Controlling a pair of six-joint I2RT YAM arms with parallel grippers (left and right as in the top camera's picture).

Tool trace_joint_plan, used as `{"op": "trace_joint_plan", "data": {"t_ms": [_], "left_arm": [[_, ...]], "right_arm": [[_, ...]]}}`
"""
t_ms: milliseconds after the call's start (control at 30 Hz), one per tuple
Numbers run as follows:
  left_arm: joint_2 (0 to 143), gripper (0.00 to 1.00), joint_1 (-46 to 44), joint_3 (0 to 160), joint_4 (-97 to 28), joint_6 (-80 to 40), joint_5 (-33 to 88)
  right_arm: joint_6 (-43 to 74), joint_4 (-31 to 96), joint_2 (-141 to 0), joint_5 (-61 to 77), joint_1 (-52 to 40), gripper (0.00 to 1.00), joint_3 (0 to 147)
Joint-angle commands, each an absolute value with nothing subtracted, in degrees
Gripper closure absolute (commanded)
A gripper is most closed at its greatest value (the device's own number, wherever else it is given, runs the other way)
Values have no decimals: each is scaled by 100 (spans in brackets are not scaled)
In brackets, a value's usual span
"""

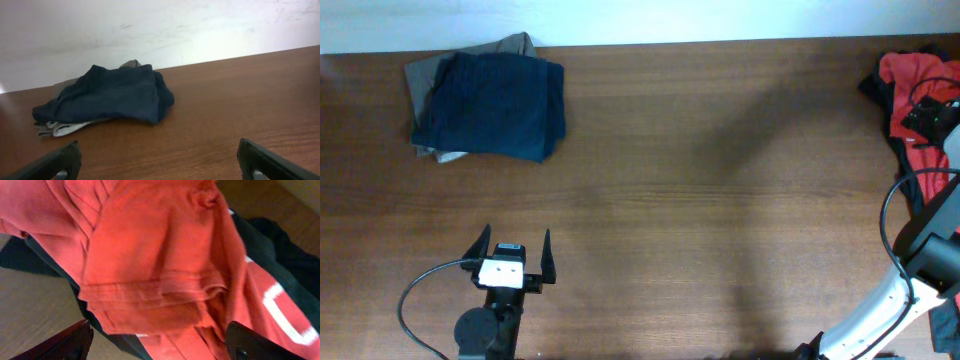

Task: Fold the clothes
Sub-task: 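Reach the right gripper to the red t-shirt at the right edge and grasp it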

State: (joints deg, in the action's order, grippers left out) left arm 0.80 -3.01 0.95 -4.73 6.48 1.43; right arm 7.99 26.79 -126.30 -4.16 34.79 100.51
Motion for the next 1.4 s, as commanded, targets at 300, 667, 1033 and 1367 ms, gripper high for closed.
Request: {"op": "trace_joint_plan", "data": {"t_ms": [300, 667, 1033, 1367], "left_arm": [[34, 1, -333, 51, -475, 742, 106], [34, 1, -333, 51, -475, 742, 106], [34, 1, -333, 51, -475, 742, 106], [34, 1, -333, 51, -475, 742, 106]], "right_arm": [[996, 2112, -13069, -301, 3452, 17, 10191], [996, 1911, -13157, -322, 3452, 56, 10191], [993, 2180, -13109, -316, 3452, 96, 10193], [996, 2257, -12573, 768, 3446, 96, 10193]]}}
